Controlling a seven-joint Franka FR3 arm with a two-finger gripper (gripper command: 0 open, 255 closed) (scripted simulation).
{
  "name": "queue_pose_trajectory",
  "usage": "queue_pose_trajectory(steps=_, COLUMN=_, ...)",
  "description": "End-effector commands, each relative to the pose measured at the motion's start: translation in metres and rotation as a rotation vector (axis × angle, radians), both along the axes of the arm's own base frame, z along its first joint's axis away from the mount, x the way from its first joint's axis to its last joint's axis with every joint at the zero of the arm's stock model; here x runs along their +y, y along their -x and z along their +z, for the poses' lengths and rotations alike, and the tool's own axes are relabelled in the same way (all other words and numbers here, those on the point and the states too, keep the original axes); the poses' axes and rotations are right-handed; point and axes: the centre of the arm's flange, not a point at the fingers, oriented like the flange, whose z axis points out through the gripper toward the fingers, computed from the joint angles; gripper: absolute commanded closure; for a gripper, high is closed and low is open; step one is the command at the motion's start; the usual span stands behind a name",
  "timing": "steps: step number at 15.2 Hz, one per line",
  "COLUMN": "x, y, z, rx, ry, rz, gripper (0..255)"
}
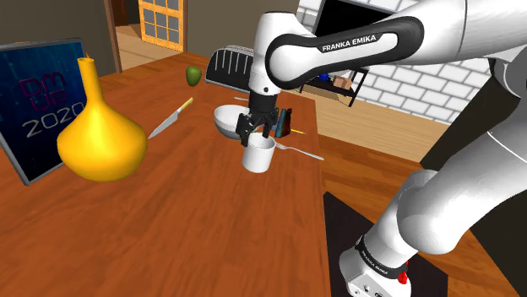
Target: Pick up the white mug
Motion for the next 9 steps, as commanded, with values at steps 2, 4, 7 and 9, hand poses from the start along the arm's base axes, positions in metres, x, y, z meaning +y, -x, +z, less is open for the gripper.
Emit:
queue_pose_trajectory(steps=2, x=0.007, y=-0.006, z=-0.016, rx=0.004, ry=-0.001, rz=0.004, gripper=0)
queue_pose_trajectory(steps=4, x=0.007, y=-0.006, z=-0.027, rx=0.004, ry=-0.001, rz=0.004, gripper=0)
queue_pose_trajectory(steps=7, x=0.007, y=-0.006, z=-0.043, rx=0.004, ry=-0.001, rz=0.004, gripper=0)
queue_pose_trajectory(steps=9, x=0.007, y=-0.006, z=-0.046, rx=0.004, ry=-0.001, rz=0.004, gripper=0)
